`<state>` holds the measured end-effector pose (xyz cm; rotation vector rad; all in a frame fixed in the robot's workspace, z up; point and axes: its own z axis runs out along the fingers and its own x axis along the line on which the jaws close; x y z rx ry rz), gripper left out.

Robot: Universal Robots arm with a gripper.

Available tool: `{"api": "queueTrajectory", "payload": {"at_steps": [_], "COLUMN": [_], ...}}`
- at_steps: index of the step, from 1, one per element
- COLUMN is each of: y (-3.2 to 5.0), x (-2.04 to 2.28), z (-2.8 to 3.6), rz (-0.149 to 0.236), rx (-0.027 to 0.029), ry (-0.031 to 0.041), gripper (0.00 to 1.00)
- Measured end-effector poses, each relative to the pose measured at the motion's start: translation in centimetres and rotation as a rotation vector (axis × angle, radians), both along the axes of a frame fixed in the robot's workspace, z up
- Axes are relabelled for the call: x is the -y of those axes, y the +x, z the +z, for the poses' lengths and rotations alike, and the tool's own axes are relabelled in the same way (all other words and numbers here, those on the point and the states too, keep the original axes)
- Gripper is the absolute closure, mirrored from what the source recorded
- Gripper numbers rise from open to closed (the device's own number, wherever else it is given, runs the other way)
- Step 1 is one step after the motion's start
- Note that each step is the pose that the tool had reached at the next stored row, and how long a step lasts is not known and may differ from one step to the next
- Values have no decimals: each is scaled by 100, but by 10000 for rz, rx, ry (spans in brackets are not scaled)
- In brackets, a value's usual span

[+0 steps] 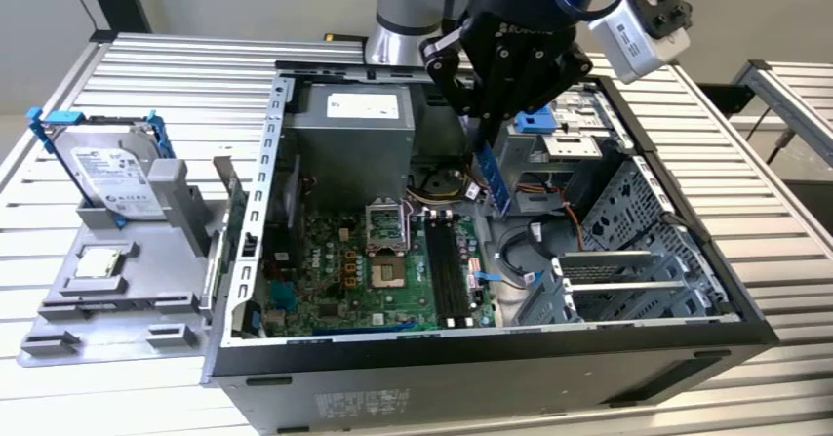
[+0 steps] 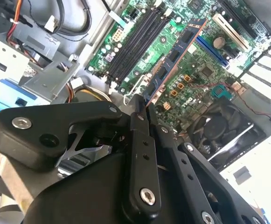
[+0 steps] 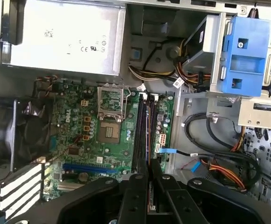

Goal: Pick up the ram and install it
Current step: 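Insert the ram into the slot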

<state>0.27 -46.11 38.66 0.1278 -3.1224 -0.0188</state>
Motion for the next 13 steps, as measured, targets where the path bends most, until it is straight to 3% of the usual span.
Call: {"api": "queueTrajectory", "payload": {"at_steps": [7, 13], "y": [165, 227], "x": [10, 10], "z": [-43, -82], "rz": [1, 0], "rx": [-1, 0], "ry": [-1, 1], "gripper": [100, 100]}}
